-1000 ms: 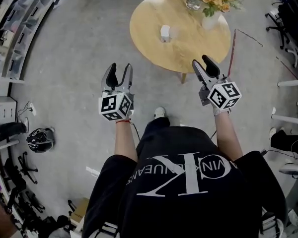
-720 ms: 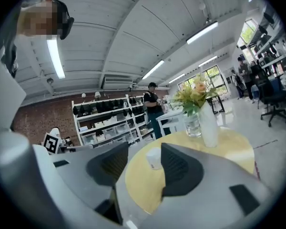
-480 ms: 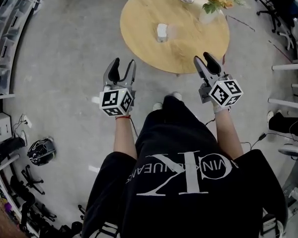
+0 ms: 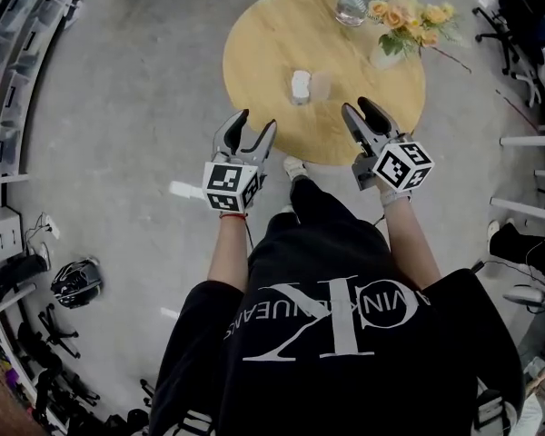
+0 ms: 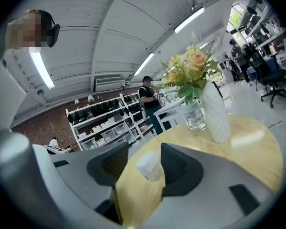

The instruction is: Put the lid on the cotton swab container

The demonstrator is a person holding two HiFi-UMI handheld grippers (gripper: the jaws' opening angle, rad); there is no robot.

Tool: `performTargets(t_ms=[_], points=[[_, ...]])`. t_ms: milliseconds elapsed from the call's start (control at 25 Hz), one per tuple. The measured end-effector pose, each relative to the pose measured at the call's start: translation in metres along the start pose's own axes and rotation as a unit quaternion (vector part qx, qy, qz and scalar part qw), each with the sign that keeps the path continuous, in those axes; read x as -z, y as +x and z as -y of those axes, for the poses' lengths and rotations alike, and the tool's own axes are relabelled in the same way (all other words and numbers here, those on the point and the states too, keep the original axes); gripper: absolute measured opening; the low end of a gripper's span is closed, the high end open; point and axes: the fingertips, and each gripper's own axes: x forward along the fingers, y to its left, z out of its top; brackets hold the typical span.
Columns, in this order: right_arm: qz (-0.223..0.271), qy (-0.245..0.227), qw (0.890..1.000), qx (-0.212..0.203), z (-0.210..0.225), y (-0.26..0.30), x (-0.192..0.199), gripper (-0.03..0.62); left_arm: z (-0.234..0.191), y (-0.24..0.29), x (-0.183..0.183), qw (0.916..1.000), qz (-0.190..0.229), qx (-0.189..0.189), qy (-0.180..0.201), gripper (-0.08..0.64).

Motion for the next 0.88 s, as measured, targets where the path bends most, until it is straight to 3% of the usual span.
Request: performTargets(t_ms=[240,480,880], points=[[-0.035,0.013,0.999,-0.022,0.009,0.032,0.008,0.183,0.007,0.042,0.012,0.9981,-0.040,0.046,0.012,0.243],[-0.067,0.028,0.997,-0.029,0.016,0.051,0.027,0.183,0.024,0.074,0.036,0.9900,-0.092,0.095,0.050,0.259],[-0.101,0.044,0.993,-0.042,0.015,0.073,0.046,0.183,0.020,0.104,0.054,0.9853,-0.123,0.108,0.051,0.261]])
